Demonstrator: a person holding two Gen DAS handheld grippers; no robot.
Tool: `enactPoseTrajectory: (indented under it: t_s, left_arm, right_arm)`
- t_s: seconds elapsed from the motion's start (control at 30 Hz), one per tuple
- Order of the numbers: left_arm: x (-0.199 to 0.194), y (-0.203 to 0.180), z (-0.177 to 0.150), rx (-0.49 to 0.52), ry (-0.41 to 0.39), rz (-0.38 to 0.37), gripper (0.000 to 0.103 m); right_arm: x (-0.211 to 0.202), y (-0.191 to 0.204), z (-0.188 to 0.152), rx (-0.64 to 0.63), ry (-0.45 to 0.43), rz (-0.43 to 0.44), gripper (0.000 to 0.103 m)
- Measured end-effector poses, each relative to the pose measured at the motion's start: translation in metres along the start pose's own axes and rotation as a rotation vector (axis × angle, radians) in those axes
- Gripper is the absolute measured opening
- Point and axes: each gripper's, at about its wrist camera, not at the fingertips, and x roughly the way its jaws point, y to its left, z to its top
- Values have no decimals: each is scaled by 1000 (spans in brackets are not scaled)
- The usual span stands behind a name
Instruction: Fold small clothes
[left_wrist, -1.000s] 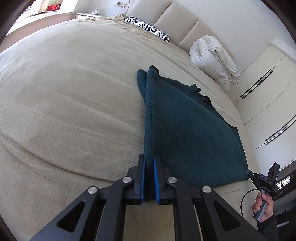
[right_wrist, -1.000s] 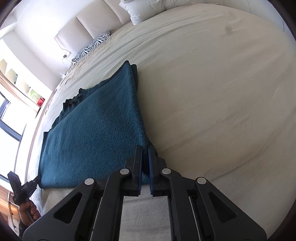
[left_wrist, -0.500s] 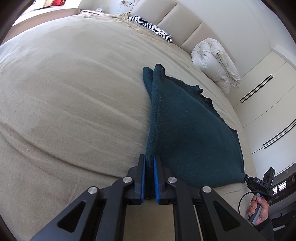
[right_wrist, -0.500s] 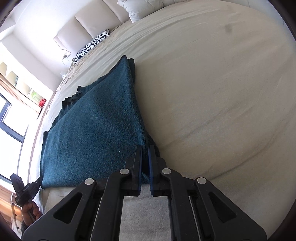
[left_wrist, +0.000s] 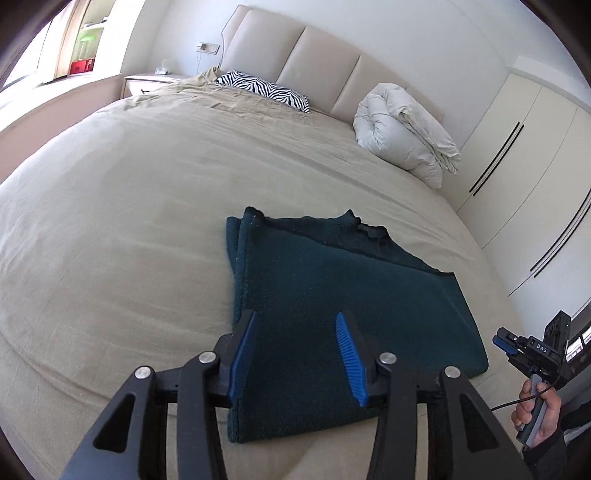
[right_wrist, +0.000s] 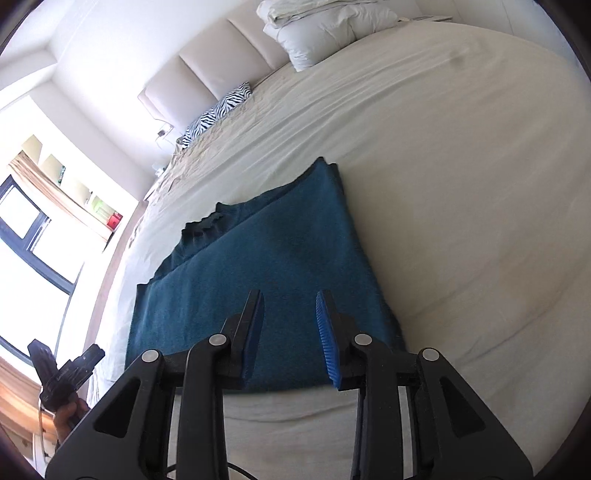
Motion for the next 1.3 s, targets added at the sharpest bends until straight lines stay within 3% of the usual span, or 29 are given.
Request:
enactPoseTrajectory:
  t_s: [0.03, 0.13, 0.27, 0.43, 0.5, 0.6, 0.67, 0.83, 0.9, 0.97, 1.1, 1.3]
  left_arm:
    - [13, -12, 7, 26, 4, 11, 58]
    - [55, -43, 24, 91, 37, 16, 58]
    - [105, -69, 41, 199, 29, 124, 59]
    - [150, -36, 47, 163, 91, 243, 59]
    - [157, -18, 40, 126, 96, 193, 62]
    - [154, -12, 37, 133, 82, 166, 62]
    - [157, -15, 36, 149, 84, 178, 64]
    - [160, -17, 36, 155, 74, 183, 65]
    - [160, -16, 36, 155, 72, 182, 65]
    - [161, -18, 35, 159, 70, 186, 65]
    - [159, -19, 33, 164, 64, 194, 65]
    - [158, -20, 32, 166, 64, 195, 65]
  right_arm:
    - [14, 12, 4, -3, 21, 49, 28]
    - [66, 46, 14, 19, 94, 163, 29]
    - [146, 84, 20, 66, 214, 274, 29]
    - [213, 107, 26, 99, 269, 325, 29]
    - [224, 94, 32, 125, 248, 312, 28]
    - [223, 49, 42, 246, 194, 356, 17]
    - [208, 19, 51, 307, 120, 357, 16]
    - [163, -58, 70, 462, -68, 213, 14]
    - [143, -75, 73, 500, -121, 110, 15]
    - [126, -79, 71, 524, -145, 101, 18]
    - [110, -29, 55, 376, -92, 188, 19]
    - [145, 79, -5, 141, 211, 360, 19]
